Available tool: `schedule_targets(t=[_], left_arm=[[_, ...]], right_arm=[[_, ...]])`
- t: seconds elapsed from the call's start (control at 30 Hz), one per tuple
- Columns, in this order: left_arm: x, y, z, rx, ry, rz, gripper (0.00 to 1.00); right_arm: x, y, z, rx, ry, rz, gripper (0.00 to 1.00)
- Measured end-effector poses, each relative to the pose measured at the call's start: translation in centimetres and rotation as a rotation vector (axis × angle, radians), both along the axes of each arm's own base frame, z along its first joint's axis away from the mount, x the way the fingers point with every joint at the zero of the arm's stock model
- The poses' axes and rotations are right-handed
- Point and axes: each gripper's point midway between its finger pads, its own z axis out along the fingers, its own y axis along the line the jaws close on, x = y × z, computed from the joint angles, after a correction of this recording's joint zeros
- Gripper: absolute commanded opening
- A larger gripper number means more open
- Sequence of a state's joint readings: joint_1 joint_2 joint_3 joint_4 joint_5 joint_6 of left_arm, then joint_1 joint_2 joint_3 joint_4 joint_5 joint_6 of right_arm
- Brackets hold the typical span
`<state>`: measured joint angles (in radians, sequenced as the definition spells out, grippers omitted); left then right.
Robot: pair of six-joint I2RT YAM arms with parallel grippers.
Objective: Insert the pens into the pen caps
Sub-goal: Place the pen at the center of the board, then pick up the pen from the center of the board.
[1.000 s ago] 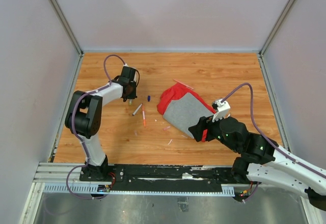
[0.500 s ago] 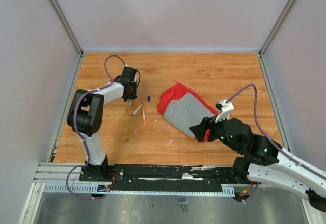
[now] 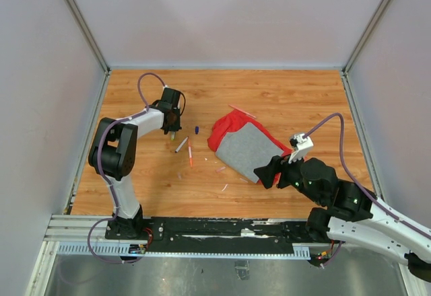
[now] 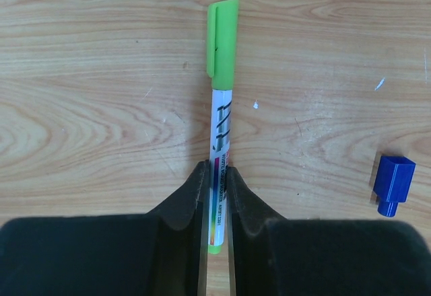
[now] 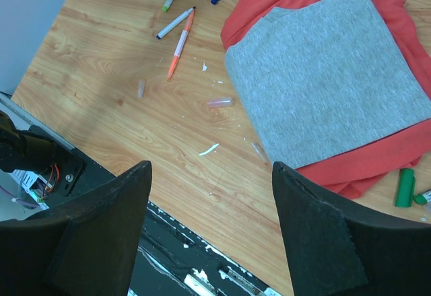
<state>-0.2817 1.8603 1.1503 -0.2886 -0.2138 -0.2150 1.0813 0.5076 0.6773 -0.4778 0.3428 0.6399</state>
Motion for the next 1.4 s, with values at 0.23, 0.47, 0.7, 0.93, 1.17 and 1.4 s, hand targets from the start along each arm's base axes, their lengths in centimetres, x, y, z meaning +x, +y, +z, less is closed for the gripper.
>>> schedule_targets(t=[0.23, 0.47, 0.7, 0.93, 1.17, 1.4], left_arm=[[-0.1, 0.1, 0.0, -0.011, 0.002, 0.041, 0.17], [-0.2, 0.1, 0.0, -0.019, 0.005, 0.055, 0.32], [-0.1, -0.2, 0.7, -0.026, 0.013, 0.05, 0.35], [0.5, -1.5, 6.2, -0.047, -0.095, 0.033, 0.36], [-1.2, -5.1, 13.3, -0.108, -0.24, -0.054, 0.35], [-6.8, -9.0, 17.1, -0.15, -0.303, -0.213, 0.34]], right_arm=[[0.0, -0.2, -0.2, -0.007, 0.003, -0.002, 0.72], [0.0, -0.3, -0.3, -0.011, 0.003, -0.007, 0.73], [0.4, -0.6, -0.6, -0.033, 0.0, -0.034, 0.72], [2.0, -2.2, -1.4, -0.227, 0.038, -0.153, 0.71], [5.3, -5.3, -2.9, -0.32, 0.118, -0.323, 0.69], [8.1, -10.7, -7.7, -0.314, 0.294, -0.534, 0.65]])
